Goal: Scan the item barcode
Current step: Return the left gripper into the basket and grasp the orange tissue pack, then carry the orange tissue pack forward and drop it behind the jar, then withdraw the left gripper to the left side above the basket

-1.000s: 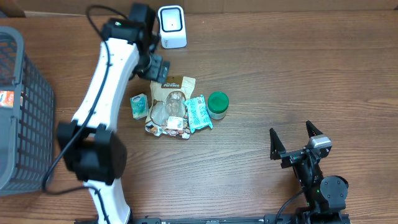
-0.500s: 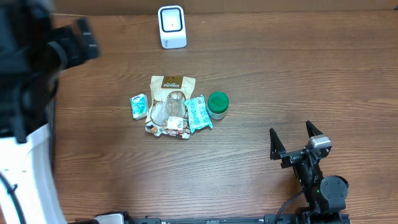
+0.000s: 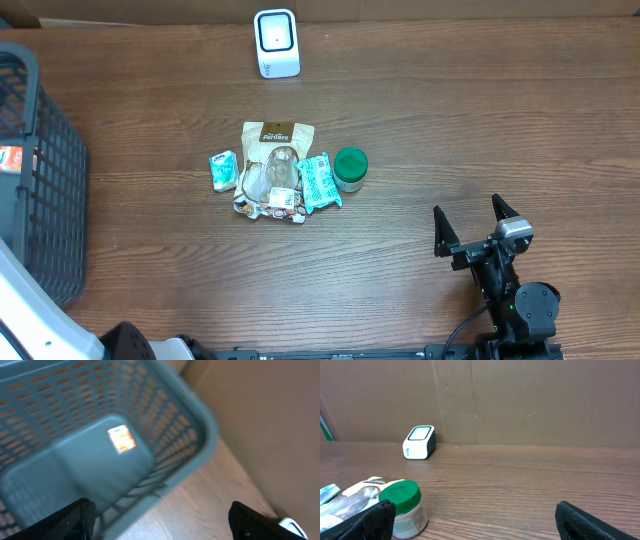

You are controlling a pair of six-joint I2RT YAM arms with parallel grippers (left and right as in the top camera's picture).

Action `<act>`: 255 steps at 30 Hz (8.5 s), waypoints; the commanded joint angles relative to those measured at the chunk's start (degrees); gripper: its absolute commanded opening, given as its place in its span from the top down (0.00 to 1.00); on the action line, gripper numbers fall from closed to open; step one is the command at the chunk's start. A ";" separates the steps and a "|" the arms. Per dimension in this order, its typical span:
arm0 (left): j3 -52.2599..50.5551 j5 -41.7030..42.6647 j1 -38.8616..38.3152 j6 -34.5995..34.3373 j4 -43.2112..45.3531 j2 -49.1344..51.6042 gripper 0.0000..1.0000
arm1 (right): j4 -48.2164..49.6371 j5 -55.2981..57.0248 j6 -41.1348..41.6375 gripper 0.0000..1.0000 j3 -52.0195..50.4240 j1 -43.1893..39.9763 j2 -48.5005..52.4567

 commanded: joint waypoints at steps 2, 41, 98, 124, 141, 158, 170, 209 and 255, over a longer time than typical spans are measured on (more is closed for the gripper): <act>-0.04 -0.66 3.41 -1.53 -1.11 4.13 0.16 | 0.17 -0.20 0.33 0.00 -0.61 0.33 -0.46; -22.73 -1.99 8.13 28.24 29.29 26.64 0.23 | 0.17 -0.20 0.31 0.00 -0.61 0.33 -0.46; -22.69 -2.08 7.78 28.98 30.01 23.04 0.96 | 0.17 -0.20 0.31 0.00 -0.61 0.33 -0.46; -22.69 21.33 1.27 13.97 17.27 -15.17 0.96 | 0.17 -0.20 0.31 0.00 -0.61 0.33 -0.46; -26.60 9.77 -39.41 15.56 8.35 -8.15 0.96 | 0.17 -0.20 0.31 0.00 -0.61 0.33 -0.46; -26.60 4.55 -60.30 23.26 9.84 17.18 0.96 | 0.17 -0.20 0.31 0.00 -0.61 0.33 -0.46; -26.60 4.50 -62.90 25.44 13.53 24.44 0.96 | 0.17 -0.20 0.31 0.00 -0.61 0.33 -0.46; -34.88 3.48 -64.26 27.80 43.80 24.61 0.96 | 0.17 -0.20 0.31 0.00 -0.61 0.33 -0.46; -10.08 4.09 -37.24 25.20 0.85 2.10 0.01 | 0.17 -0.20 0.31 0.00 -0.61 0.33 -0.46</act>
